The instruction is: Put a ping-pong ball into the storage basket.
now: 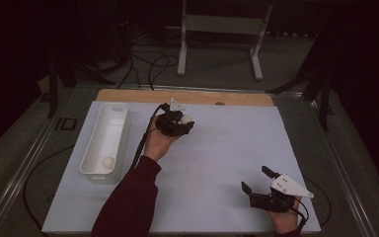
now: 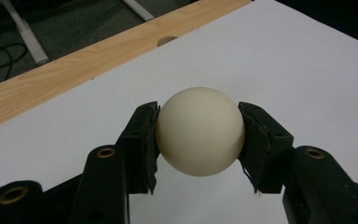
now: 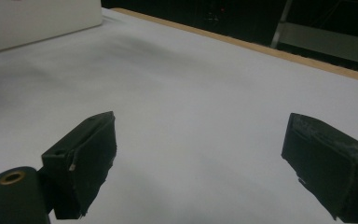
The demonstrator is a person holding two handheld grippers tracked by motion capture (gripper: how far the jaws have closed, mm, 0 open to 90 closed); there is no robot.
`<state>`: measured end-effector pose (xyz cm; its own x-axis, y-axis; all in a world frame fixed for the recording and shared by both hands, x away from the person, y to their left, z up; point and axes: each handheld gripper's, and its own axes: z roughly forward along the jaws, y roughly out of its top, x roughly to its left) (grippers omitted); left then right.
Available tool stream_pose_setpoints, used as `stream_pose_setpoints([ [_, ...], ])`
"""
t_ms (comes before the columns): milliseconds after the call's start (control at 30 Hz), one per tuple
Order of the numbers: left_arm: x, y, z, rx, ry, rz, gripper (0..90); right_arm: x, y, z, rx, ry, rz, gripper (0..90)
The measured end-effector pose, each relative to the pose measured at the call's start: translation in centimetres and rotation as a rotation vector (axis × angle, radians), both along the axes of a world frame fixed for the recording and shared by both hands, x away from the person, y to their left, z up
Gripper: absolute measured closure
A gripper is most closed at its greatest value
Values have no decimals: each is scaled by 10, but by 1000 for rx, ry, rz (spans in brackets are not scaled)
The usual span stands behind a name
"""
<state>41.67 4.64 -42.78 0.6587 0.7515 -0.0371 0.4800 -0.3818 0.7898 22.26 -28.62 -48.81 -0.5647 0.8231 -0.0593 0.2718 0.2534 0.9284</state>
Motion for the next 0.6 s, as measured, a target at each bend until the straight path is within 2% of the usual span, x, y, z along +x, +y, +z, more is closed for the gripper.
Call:
stream_pose_setpoints([
  [600, -3, 4, 11, -16, -17, 6, 513, 0, 0, 0, 8, -3, 0, 96],
])
